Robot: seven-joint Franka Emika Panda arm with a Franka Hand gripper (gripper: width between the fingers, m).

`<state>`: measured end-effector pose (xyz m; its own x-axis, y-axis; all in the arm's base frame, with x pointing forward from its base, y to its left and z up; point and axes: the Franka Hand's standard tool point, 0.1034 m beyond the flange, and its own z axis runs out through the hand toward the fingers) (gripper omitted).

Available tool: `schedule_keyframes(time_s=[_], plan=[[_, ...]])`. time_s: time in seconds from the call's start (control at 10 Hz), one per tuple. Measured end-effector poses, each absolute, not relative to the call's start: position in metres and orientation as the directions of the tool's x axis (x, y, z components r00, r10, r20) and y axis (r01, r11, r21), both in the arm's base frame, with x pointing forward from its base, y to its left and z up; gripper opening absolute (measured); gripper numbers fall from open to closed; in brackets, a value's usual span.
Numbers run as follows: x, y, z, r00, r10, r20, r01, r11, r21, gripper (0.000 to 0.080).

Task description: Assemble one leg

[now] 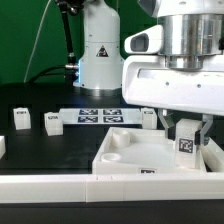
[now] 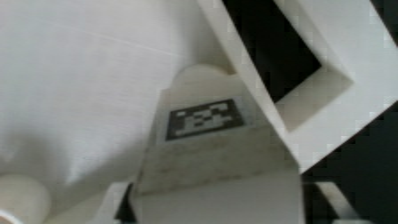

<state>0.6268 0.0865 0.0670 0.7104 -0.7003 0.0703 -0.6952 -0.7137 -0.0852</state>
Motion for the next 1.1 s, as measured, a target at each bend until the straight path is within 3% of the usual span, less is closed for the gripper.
schedule_keyframes(time_s=[0.2, 0.3, 0.4, 0.5, 0.6, 1.1], plan=[[0.6264, 0.0829, 0.0670, 0.695, -0.716, 0.070, -0.711, -0.698, -0.081, 0.0309], [0.6263, 0.0831, 0.0665, 0.695, -0.715, 0.070, -0.711, -0.699, -0.081, 0.0376], [0.6263, 0.0831, 0.0664, 0.695, -0.715, 0.070, -0.711, -0.699, -0.081, 0.0376], [0.6262, 0.0832, 0.0662, 0.695, -0.715, 0.070, -0.711, -0.699, -0.080, 0.0556], [0.6261, 0.0832, 0.0661, 0.695, -0.715, 0.070, -0.711, -0.699, -0.080, 0.0632], [0.6260, 0.0831, 0.0659, 0.695, -0.715, 0.070, -0.711, -0.699, -0.080, 0.0649]])
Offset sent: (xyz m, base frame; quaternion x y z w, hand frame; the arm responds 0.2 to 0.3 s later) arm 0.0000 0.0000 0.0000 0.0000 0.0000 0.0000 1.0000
